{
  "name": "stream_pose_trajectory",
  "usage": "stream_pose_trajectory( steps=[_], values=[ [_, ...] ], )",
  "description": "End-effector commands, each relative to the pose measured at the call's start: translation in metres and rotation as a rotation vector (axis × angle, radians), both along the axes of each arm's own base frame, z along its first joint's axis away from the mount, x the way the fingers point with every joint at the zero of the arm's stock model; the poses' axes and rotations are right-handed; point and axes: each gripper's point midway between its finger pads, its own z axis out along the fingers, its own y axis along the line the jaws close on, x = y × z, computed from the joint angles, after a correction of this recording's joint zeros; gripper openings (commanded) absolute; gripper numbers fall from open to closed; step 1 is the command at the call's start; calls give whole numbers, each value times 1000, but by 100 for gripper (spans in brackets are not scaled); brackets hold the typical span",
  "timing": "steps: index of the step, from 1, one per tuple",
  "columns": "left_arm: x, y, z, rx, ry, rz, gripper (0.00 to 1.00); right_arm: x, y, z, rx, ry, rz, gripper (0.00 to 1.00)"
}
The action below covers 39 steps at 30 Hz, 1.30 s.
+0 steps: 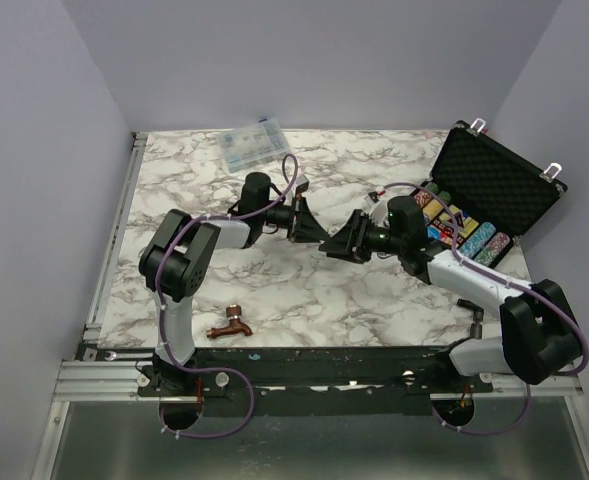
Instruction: Pack up texas hold em set
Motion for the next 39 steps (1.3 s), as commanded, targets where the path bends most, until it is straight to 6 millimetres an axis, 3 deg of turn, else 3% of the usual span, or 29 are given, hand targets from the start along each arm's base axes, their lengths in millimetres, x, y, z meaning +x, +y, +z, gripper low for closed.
stream_pose_trajectory(
  steps=[1,9,13,22,25,26,28,33,36,39],
  values=[
    [-7,3,29,-74,-68,-20,0,12,5,41,190,-62,-37,47],
    [-8,4,33,-87,-71,-19,0,20,-6,36,231,-24,-107,44],
    [-8,4,33,-91,-73,-17,0,20,-9,35,276,-11,-128,34],
    [-9,4,35,-95,-79,-20,0,21,-6,36,333,-9,-124,1],
    [-10,4,37,-96,-85,-24,0,24,-8,35,327,-14,-132,1],
    [-10,4,37,-93,-90,-25,2,25,-9,34,322,-19,-139,1],
    [-9,6,33,-58,-85,-13,24,28,-14,29,287,-24,-153,0],
    [-2,13,27,53,-153,34,56,33,-33,8,86,-38,-193,0],
    [10,25,22,124,-171,101,64,39,-55,-4,-134,-80,-217,0],
    [24,44,6,317,-192,188,66,52,-100,-12,-480,-144,-266,0]
  ],
)
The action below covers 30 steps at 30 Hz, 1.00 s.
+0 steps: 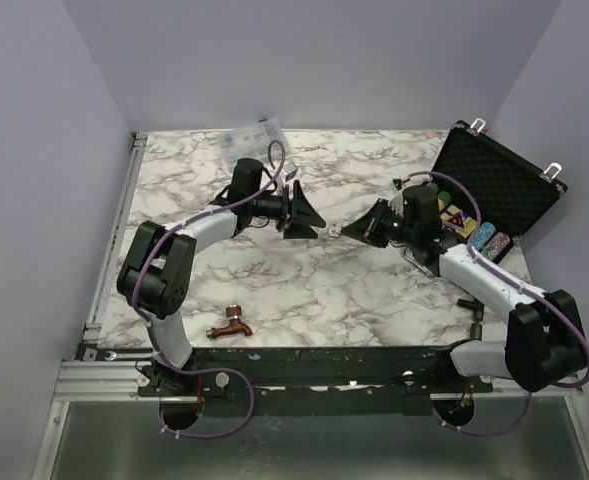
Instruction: Pack up texas hold em set
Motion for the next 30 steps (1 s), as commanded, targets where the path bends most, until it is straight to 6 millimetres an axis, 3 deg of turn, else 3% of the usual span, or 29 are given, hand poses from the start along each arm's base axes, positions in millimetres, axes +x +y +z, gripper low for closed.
stream_pose_trajectory(
  steps=[1,5,7,11,14,17,30],
  values=[
    [23,33,-20,302,-101,155,66,10,-80,-27,-619,-34,-55,0],
    [27,44,-16,380,-154,223,66,13,-166,-39,-1175,83,-49,1],
    [23,41,-11,338,-151,225,66,14,-191,-39,-1341,124,-39,1],
    [18,38,-10,317,-152,219,66,32,-183,-21,-1344,26,9,1],
    [15,35,-10,319,-153,204,66,42,-191,-10,-1410,-9,-2,1],
    [9,28,-7,285,-144,178,66,45,-197,-17,-1476,21,42,1],
    [-2,21,2,226,-151,137,66,60,-189,-46,-1564,90,172,1]
  ],
)
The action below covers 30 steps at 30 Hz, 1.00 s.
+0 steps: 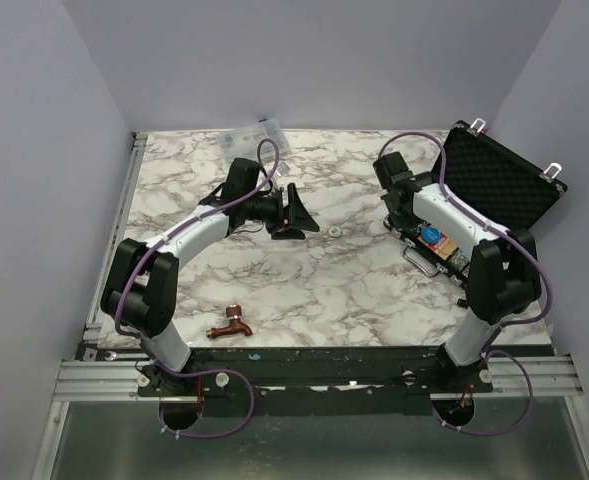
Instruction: Pack up texas hold em set
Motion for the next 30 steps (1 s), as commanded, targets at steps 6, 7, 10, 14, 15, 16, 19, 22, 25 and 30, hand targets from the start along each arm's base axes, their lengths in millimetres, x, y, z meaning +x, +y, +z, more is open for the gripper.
stream_pose_trajectory(
  steps=[6,7,10,14,15,16,19,22,25,30],
  values=[
    [-8,-5,15,-49,-28,-39,67,4,-2,-9,-149,55,26,1],
    [-8,-5,15,-51,-28,-39,66,5,-3,-8,-163,54,24,1],
    [-8,-6,16,-63,-21,-42,66,5,-3,-11,-189,56,30,1],
    [-9,-7,14,-67,-8,-46,66,6,-10,-11,-247,51,19,1],
    [-9,-7,14,-68,-7,-47,66,6,-10,-12,-253,53,18,1],
    [-9,-7,13,-67,-7,-46,66,6,-10,-13,-258,58,18,1],
    [-9,-7,14,-66,-12,-48,66,6,-12,-17,-278,67,15,1],
    [-9,-7,15,-65,-13,-46,66,9,-13,-17,-295,63,11,1],
    [-9,-8,14,-66,-11,-48,66,10,-13,-19,-309,70,12,1],
    [-10,-9,14,-71,-8,-54,66,11,-10,-24,-326,81,23,1]
  ],
)
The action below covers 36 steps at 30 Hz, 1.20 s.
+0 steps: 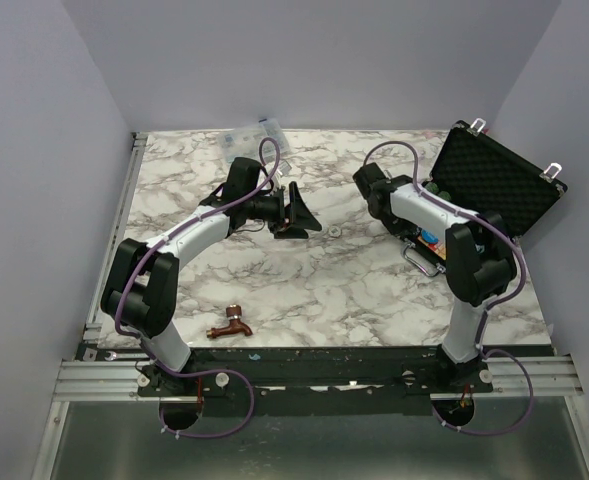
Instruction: Pack up texas hold em set
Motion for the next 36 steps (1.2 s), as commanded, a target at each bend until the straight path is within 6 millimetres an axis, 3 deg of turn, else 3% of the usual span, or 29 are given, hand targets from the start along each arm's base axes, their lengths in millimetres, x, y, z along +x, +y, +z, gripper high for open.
stream_pose_trajectory(
  steps=[1,10,21,25,30,36],
  values=[
    [-6,-3,7,-26,-10,-29,66,6,1,2,-47,-1,7,2],
    [-8,-3,8,-31,-11,-37,66,5,0,-1,-62,11,6,5],
    [-8,-2,9,-24,-20,-32,66,8,1,-3,-65,4,-5,22],
    [-8,-2,11,-24,-25,-32,66,10,2,2,-50,-17,-18,23],
    [-8,0,12,-7,-43,-22,66,14,17,26,101,-151,-59,34],
    [-3,9,16,58,-119,16,68,22,63,59,544,-443,-143,43]
  ],
)
